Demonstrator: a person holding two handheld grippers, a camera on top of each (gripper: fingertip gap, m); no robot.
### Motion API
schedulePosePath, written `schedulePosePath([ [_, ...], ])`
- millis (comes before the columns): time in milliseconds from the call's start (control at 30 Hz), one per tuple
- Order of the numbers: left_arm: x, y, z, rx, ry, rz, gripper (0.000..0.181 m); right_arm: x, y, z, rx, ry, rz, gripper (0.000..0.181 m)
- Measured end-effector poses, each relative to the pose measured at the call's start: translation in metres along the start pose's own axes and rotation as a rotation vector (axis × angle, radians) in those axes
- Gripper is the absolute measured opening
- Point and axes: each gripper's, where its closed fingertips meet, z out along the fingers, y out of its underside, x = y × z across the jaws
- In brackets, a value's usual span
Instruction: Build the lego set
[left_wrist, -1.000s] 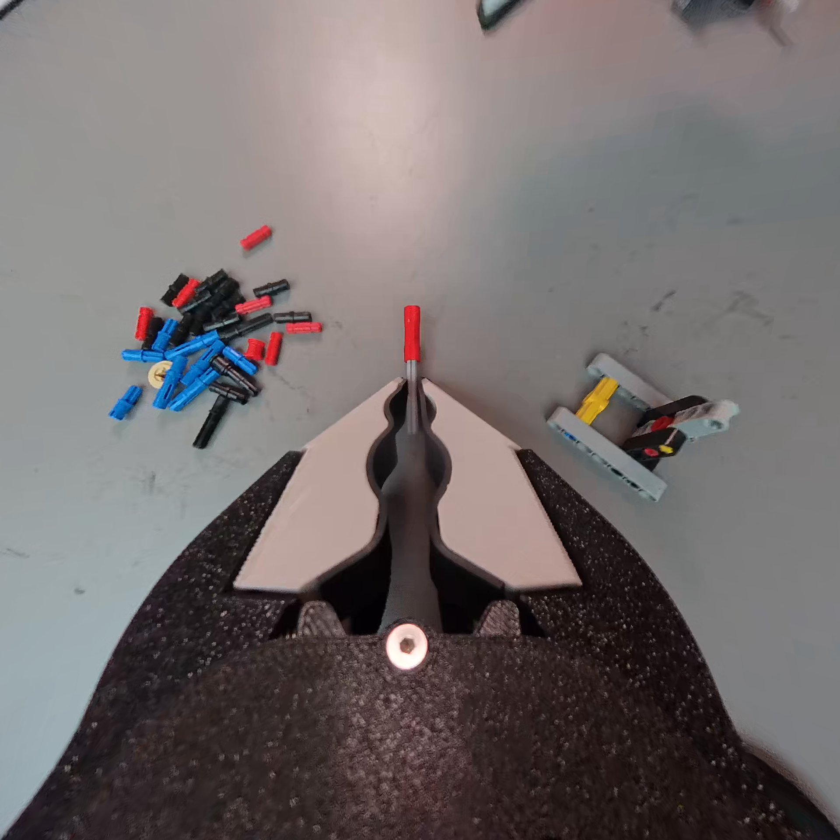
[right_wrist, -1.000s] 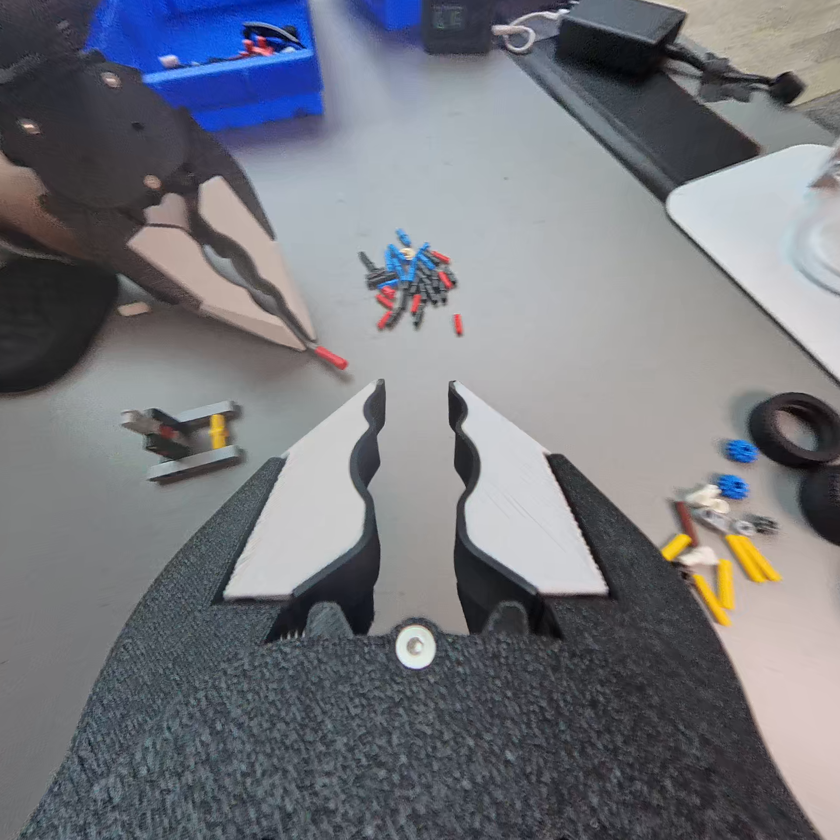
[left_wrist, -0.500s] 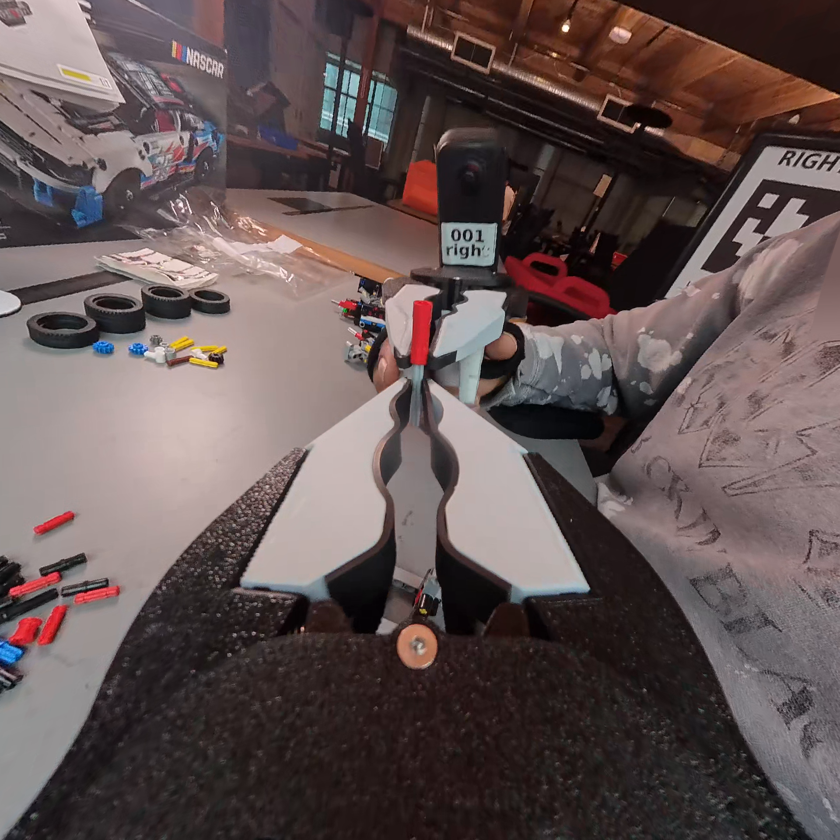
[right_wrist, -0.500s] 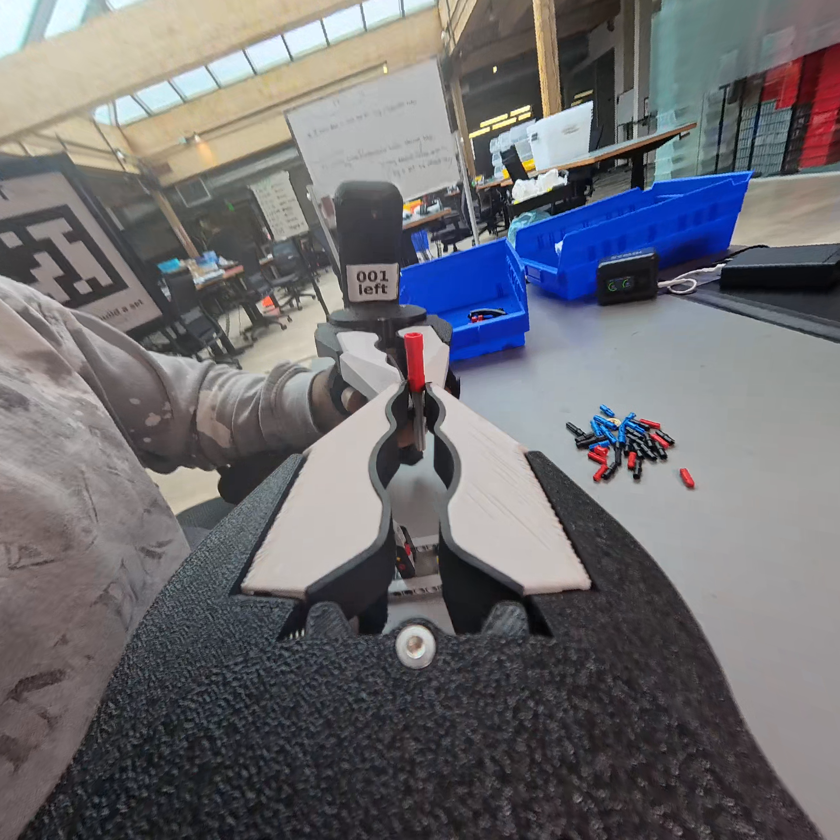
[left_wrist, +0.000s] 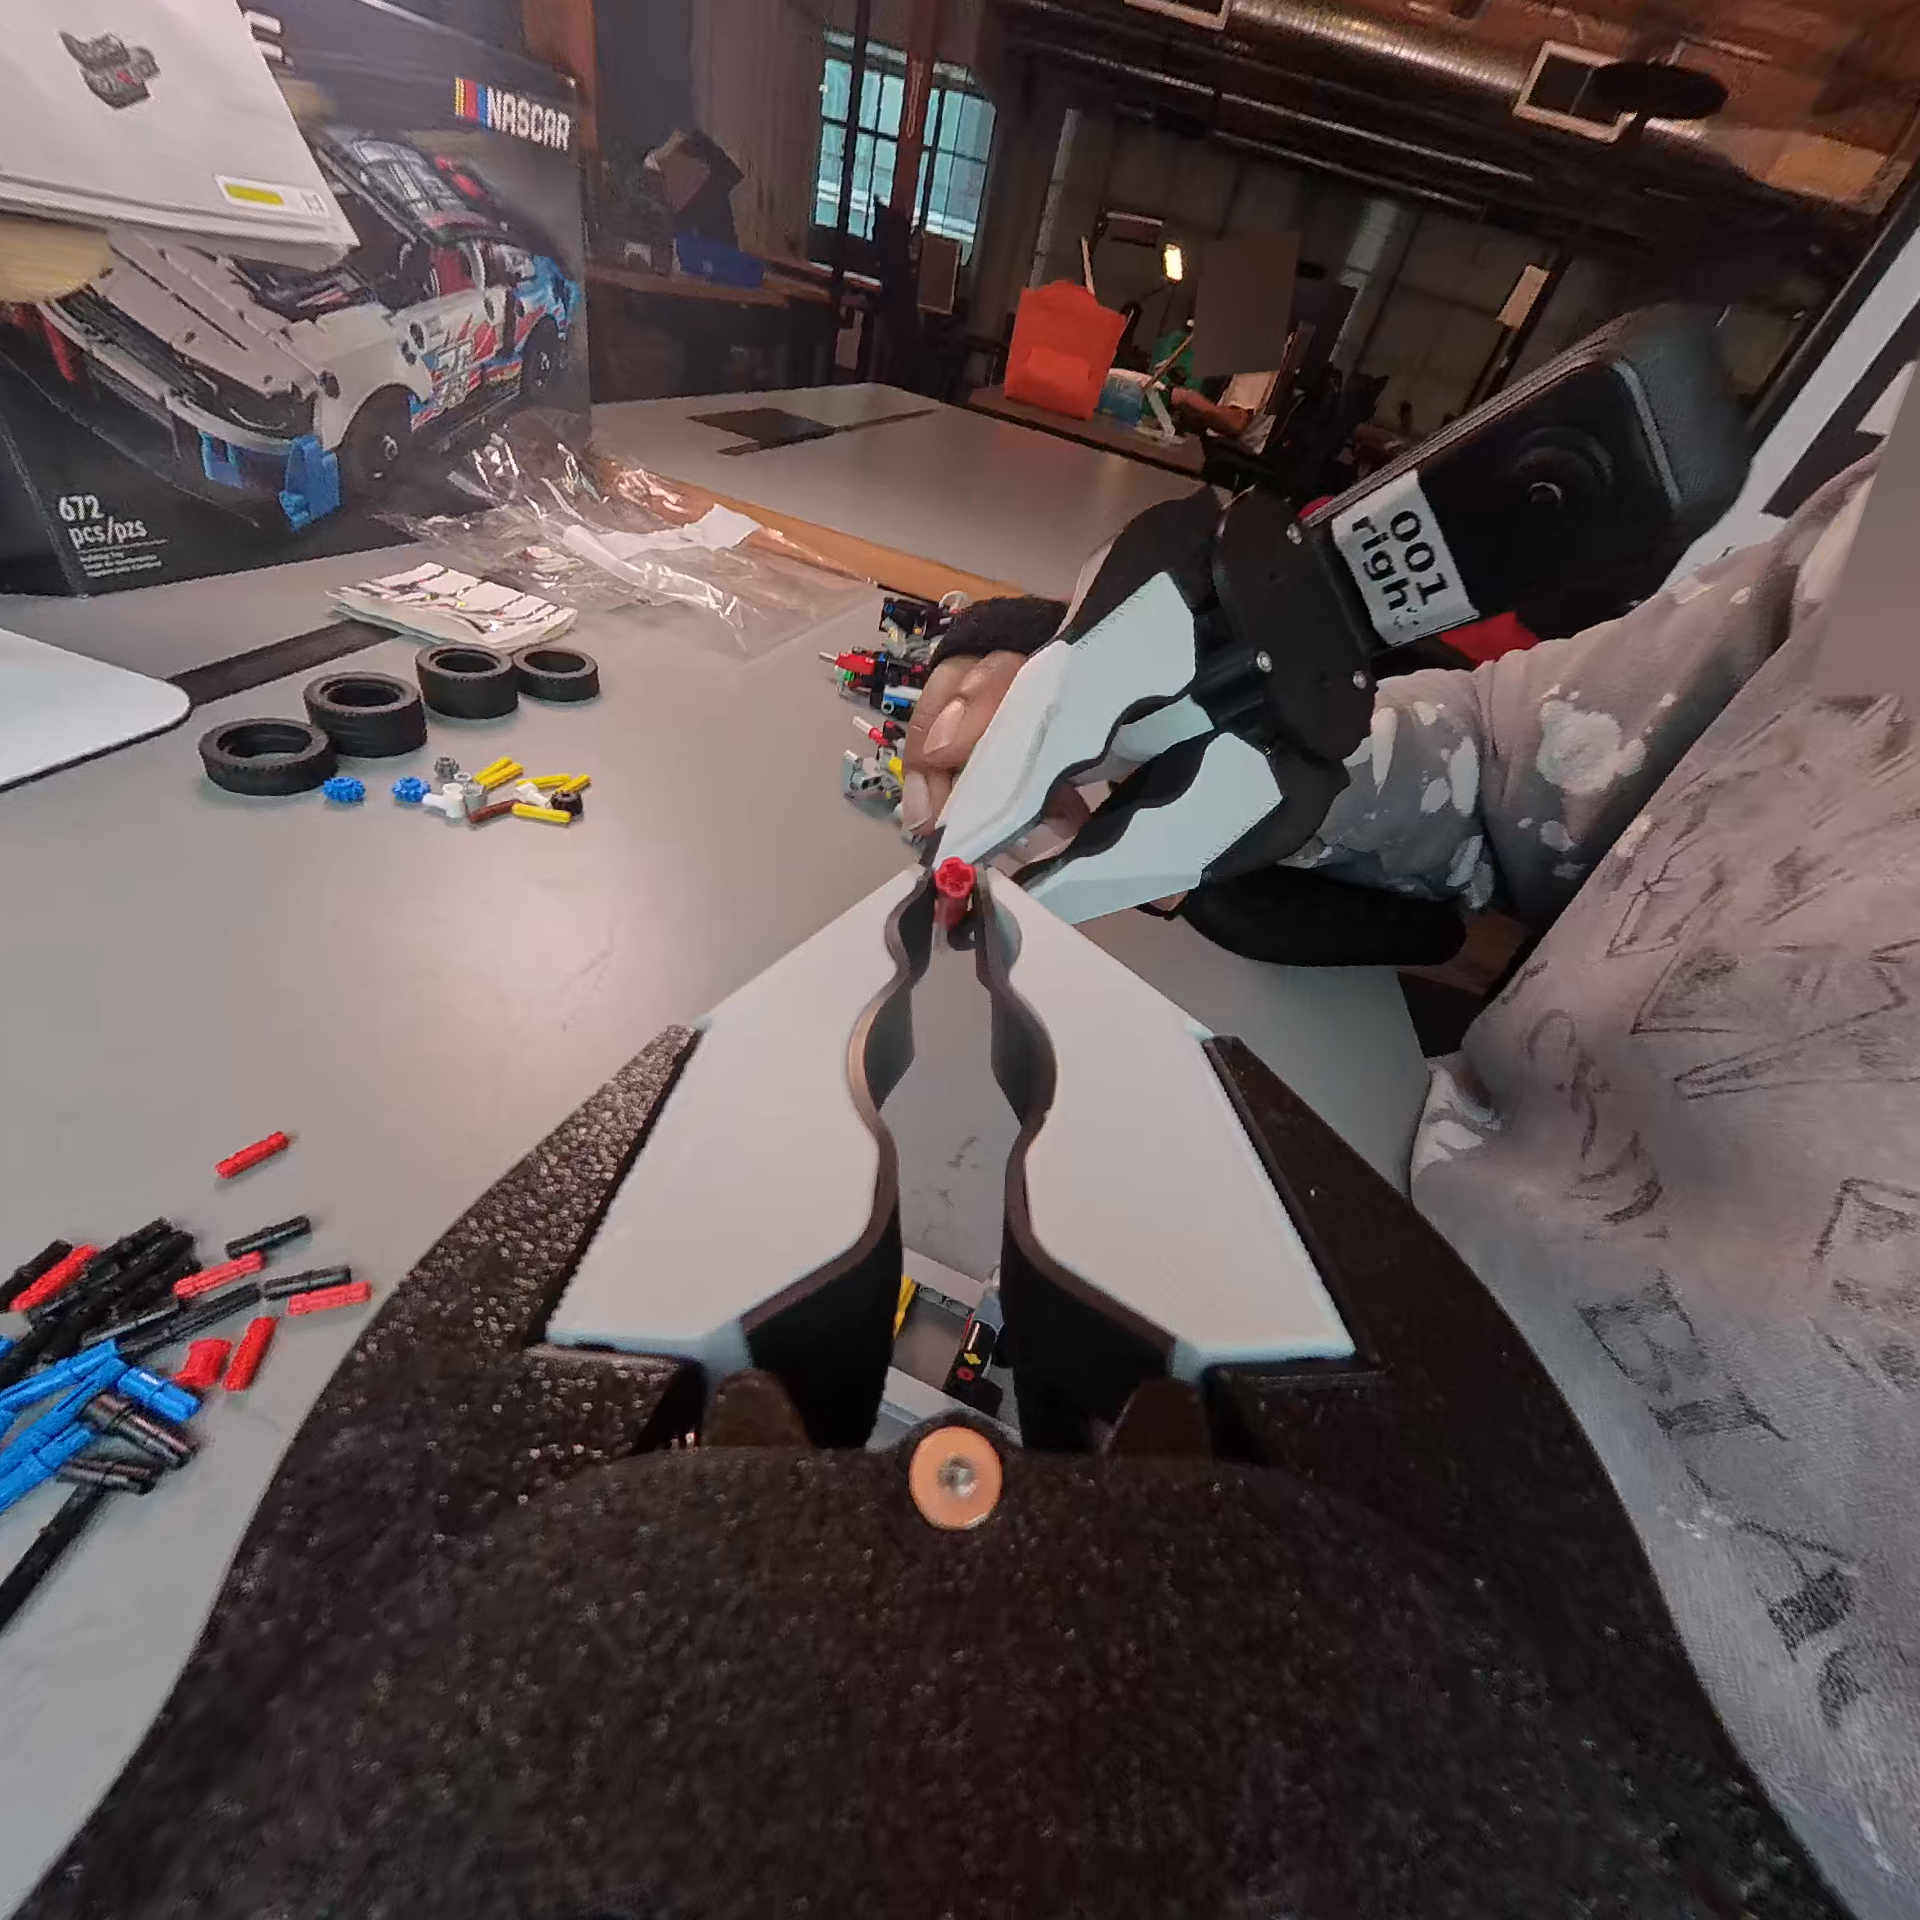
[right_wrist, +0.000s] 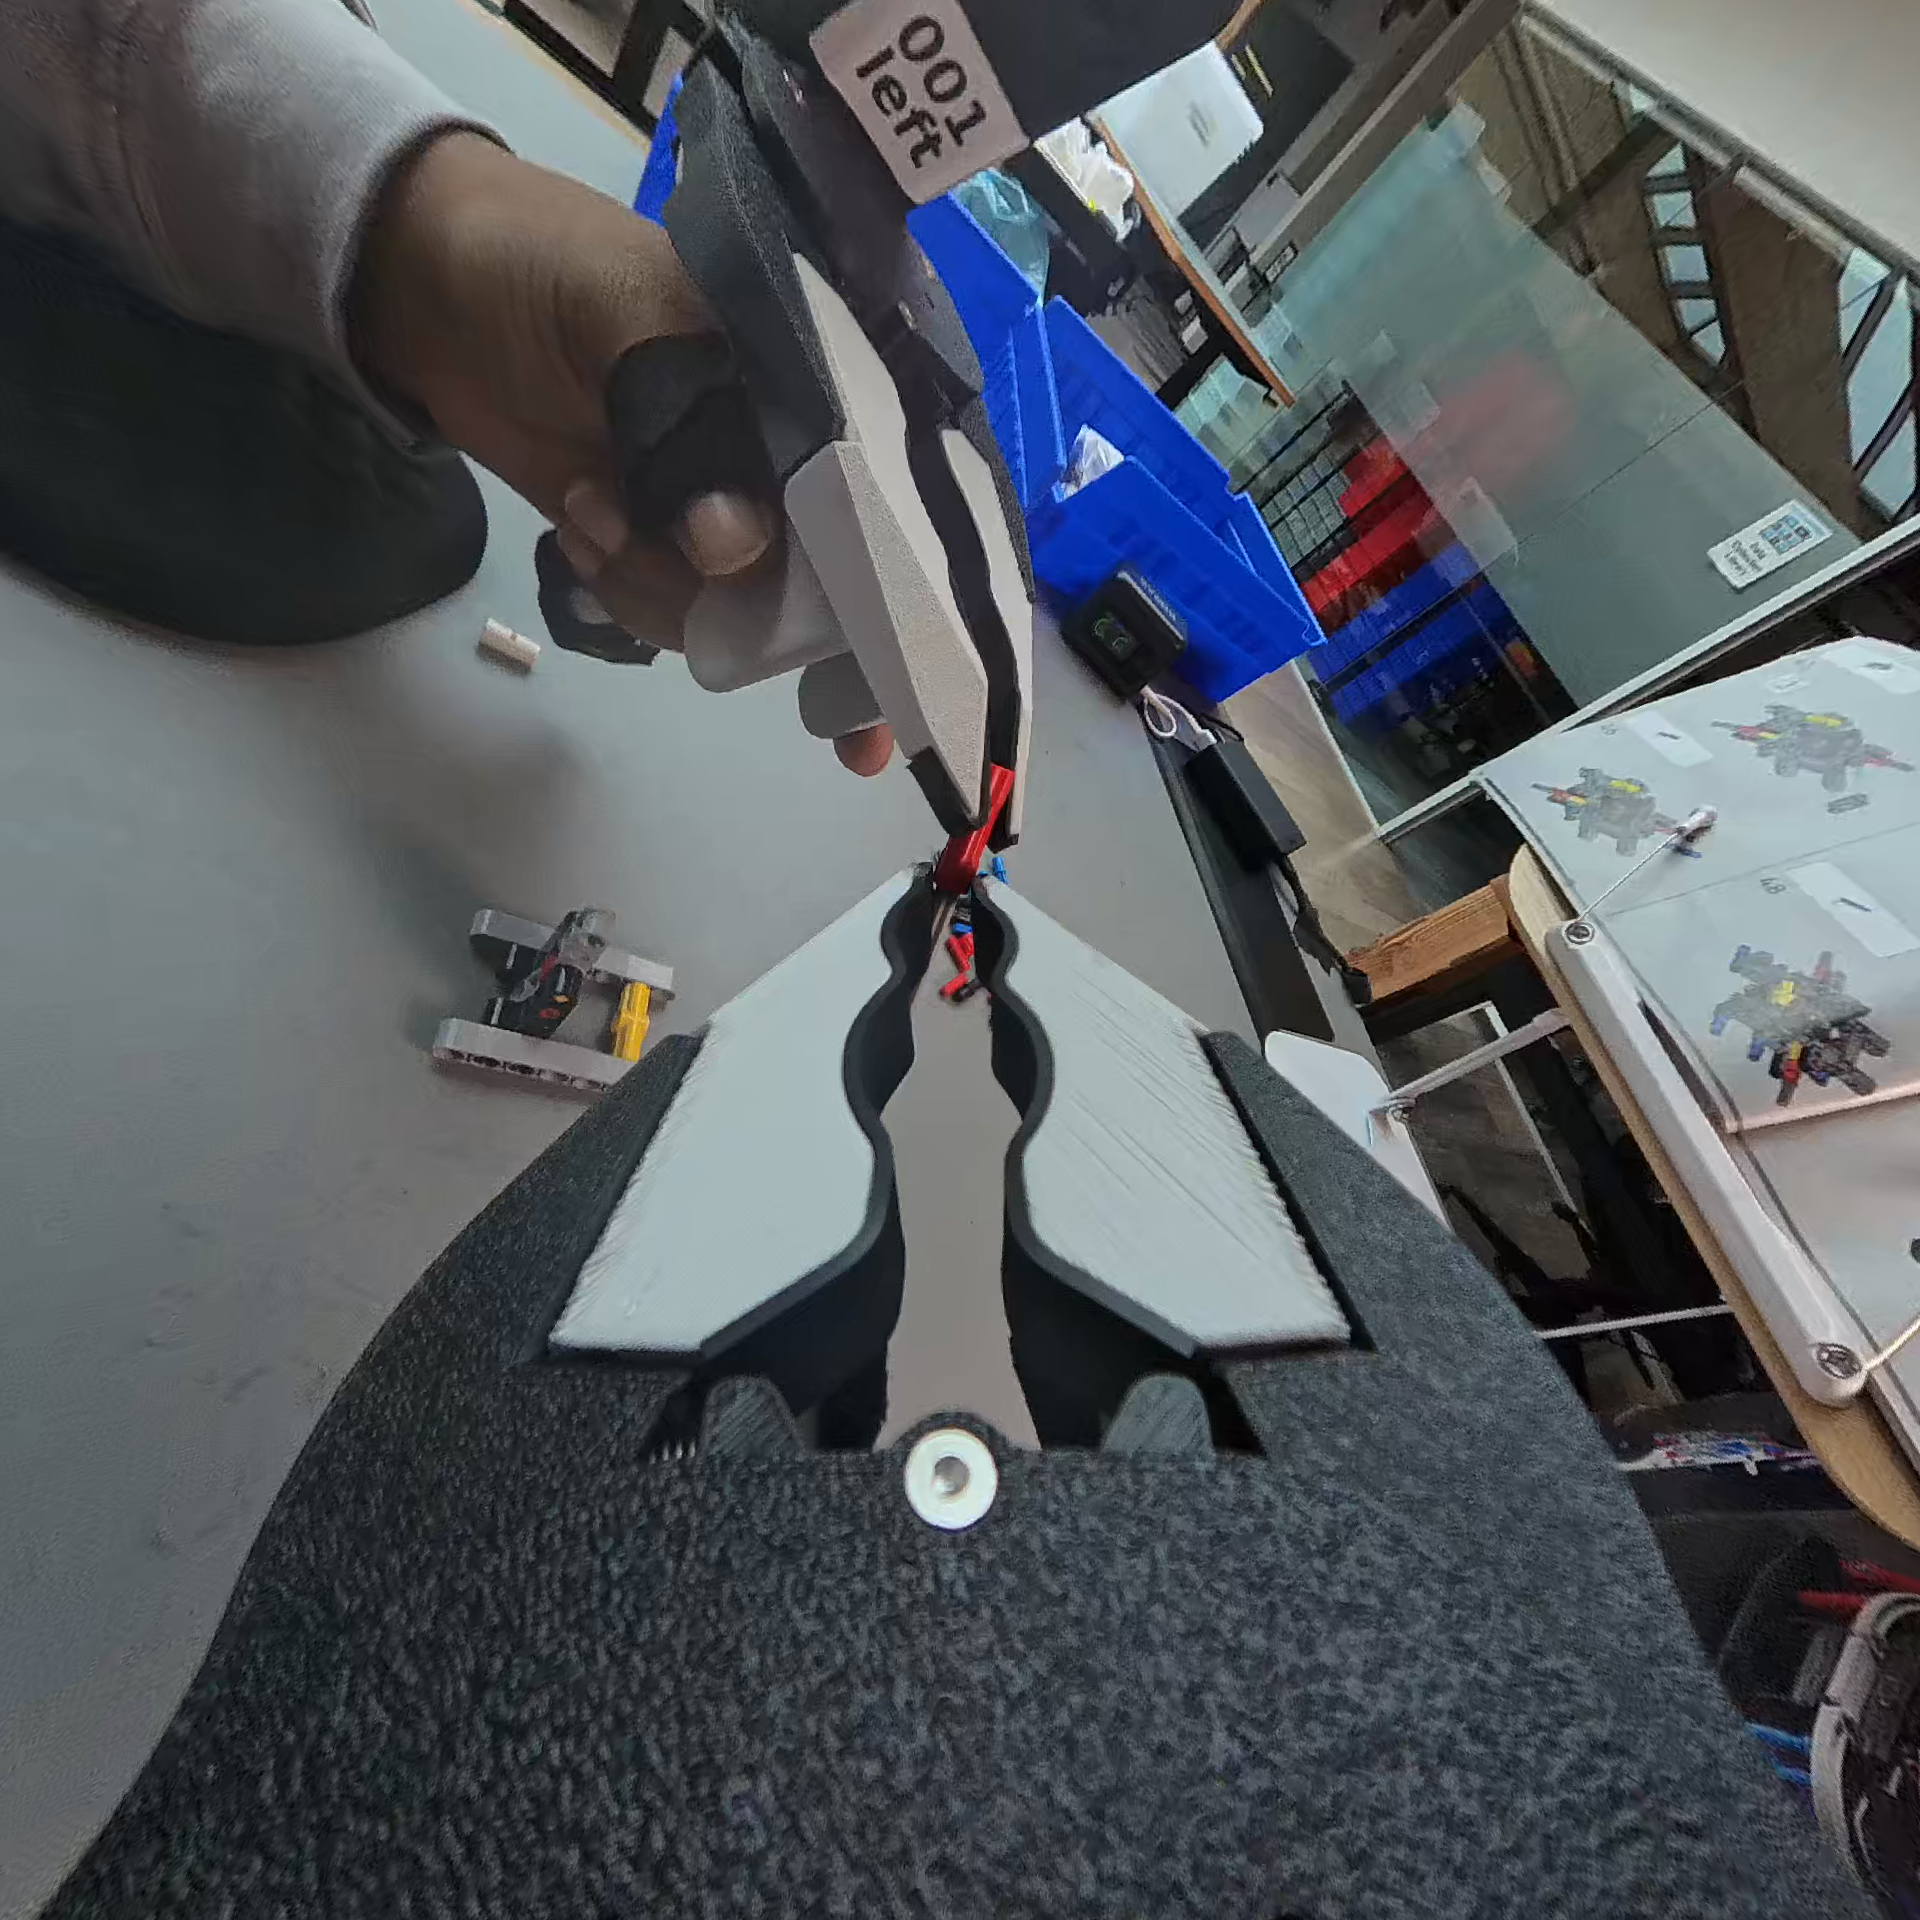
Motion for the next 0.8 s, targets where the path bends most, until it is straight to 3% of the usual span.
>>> schedulePosePath([
  [167, 0.008, -0.019, -0.012, 0.166, 0.135, -0.130, 0.006, 0.005, -0.008, -0.007, 0.116, -0.080, 0.162, 0.017],
  [267, 0.008, -0.016, -0.011, 0.178, 0.176, -0.193, 0.006, 0.001, -0.017, -0.008, 0.179, -0.122, 0.245, 0.004],
  [500, 0.001, -0.018, -0.014, 0.161, 0.149, -0.192, 0.005, 0.010, -0.014, -0.009, 0.183, -0.159, 0.385, 0.002],
  [533, -0.007, -0.034, -0.028, 0.258, 0.126, -0.200, 0.005, 0.011, -0.006, -0.011, 0.163, -0.161, 0.392, 0.001],
  [600, -0.041, -0.067, -0.084, 0.445, 0.019, -0.231, 0.000, 0.023, 0.019, -0.022, 0.152, -0.128, 0.469, 0.002],
  [667, -0.042, -0.053, -0.090, 0.325, -0.076, -0.104, 0.005, 0.031, 0.022, -0.026, 0.180, -0.113, 0.514, 0.002],
  [800, -0.049, -0.033, -0.071, 0.200, -0.167, -0.061, 0.006, 0.029, 0.023, -0.010, 0.162, -0.117, 0.460, 0.002],
])
